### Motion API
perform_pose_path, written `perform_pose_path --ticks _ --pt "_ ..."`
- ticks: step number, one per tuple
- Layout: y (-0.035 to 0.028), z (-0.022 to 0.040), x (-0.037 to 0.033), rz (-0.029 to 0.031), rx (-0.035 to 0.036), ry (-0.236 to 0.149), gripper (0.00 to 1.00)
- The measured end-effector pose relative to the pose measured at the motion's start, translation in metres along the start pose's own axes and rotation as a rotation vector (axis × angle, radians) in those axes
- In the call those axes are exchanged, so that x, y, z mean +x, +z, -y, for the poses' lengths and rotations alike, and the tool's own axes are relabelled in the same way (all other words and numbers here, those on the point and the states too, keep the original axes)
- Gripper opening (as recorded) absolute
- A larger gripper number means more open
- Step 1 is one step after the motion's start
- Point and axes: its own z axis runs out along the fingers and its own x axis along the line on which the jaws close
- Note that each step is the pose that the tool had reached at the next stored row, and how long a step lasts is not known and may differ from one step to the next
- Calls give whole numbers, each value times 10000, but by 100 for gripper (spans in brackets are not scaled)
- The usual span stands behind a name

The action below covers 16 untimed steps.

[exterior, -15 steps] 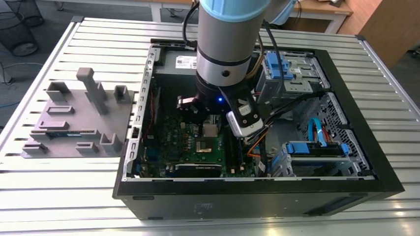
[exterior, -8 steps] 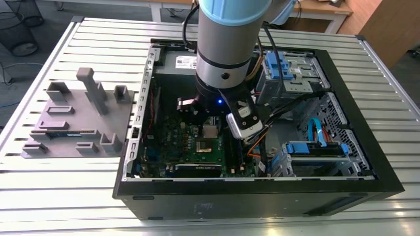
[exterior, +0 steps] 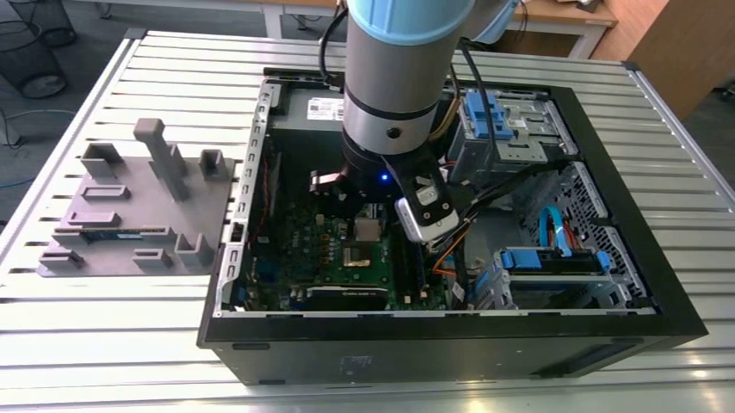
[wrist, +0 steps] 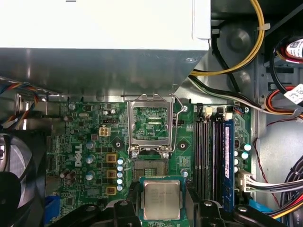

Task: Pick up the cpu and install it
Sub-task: 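Place the cpu into insertion slot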

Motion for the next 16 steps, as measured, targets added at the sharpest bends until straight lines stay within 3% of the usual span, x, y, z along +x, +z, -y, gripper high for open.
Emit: perform_pose_path --ticks 6,16 --pt "11 -25 10 1 -1 2 47" --pt "100 -34 13 0 -2 -18 47"
